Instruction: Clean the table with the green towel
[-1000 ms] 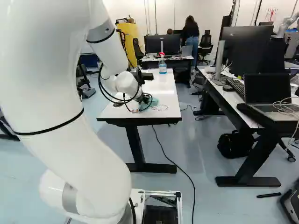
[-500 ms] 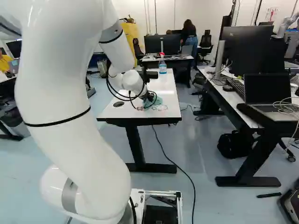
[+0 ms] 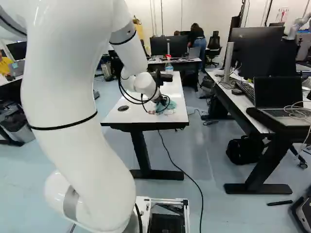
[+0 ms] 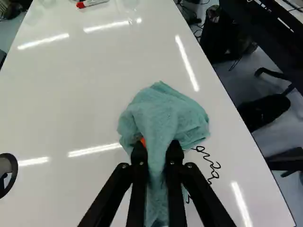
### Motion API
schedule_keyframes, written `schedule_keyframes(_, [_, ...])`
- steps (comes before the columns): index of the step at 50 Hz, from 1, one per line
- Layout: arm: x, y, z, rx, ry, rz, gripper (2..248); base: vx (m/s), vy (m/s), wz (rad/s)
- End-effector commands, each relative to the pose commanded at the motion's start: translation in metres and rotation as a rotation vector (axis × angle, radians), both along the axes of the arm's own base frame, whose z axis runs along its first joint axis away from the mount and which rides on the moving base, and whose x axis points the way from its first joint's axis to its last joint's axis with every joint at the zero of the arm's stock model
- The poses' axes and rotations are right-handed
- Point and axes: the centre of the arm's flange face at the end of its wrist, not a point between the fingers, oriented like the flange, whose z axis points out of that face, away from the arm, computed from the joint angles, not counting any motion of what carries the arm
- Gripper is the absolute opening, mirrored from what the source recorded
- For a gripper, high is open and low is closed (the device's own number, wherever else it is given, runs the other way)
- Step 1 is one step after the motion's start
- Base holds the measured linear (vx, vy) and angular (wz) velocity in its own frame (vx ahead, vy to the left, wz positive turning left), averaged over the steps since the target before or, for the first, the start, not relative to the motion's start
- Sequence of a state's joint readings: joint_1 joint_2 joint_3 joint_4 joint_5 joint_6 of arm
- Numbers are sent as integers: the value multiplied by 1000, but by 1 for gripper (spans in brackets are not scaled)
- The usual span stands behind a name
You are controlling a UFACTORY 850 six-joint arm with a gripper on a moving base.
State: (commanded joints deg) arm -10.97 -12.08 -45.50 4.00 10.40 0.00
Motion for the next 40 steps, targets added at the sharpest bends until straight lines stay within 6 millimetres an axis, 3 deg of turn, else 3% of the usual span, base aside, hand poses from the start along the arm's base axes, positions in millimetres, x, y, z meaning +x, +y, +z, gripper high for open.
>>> schedule_keyframes(24, [-21,-36,0,1,4,-79,45,0,0,0])
schedule_keyframes(40, [-50,-40,1,3,11,-105,45,0,0,0])
